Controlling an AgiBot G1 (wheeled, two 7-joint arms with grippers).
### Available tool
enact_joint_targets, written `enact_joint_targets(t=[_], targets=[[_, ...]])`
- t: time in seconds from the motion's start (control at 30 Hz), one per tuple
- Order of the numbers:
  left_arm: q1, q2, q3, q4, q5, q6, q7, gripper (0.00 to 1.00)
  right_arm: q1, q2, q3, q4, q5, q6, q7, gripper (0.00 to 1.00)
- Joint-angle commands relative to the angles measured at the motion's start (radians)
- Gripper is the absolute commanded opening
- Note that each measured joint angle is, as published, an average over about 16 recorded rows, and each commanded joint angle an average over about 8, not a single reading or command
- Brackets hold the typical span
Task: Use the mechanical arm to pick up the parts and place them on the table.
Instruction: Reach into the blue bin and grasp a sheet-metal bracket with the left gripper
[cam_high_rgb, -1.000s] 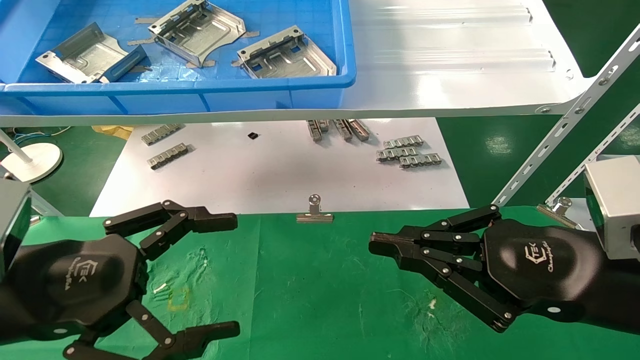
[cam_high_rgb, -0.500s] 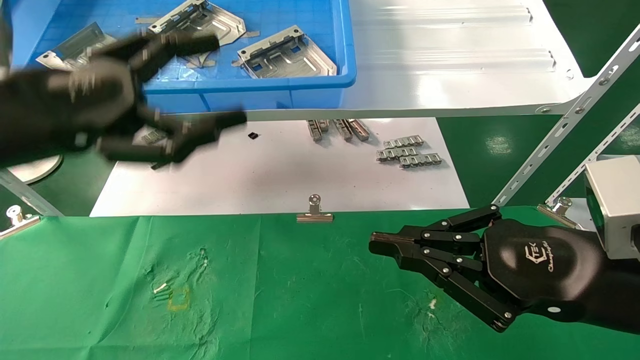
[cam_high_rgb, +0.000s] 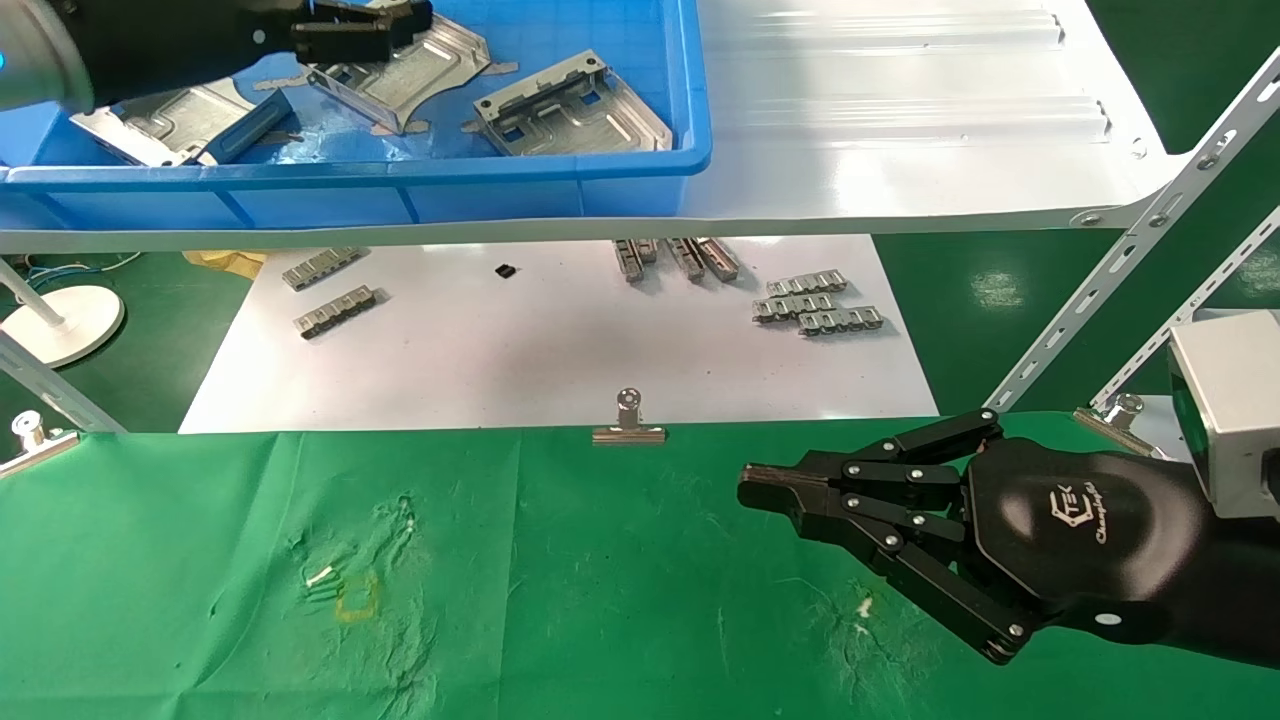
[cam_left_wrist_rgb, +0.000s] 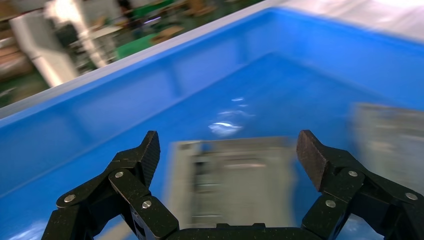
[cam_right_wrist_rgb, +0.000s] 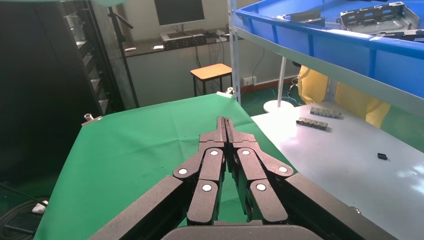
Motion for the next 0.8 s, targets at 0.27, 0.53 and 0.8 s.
enact_joint_targets(t=[0.27, 0.53, 0.8], targets=[[-0.093, 0.095, 0.029, 0.214, 0.065, -0.155, 0.025, 0.00, 0.000, 0.000, 0.000, 0.000, 0.000, 0.000, 0.000, 0.50], [-0.123, 0.116, 0.046, 0.278, 0.090, -0.168, 0.021, 0.00, 0.000, 0.000, 0.000, 0.000, 0.000, 0.000, 0.000, 1.00], [-0.135, 0.124, 0.056, 0.296, 0.104, -0.165, 0.030, 0.00, 0.000, 0.000, 0.000, 0.000, 0.000, 0.000, 0.000, 1.00]])
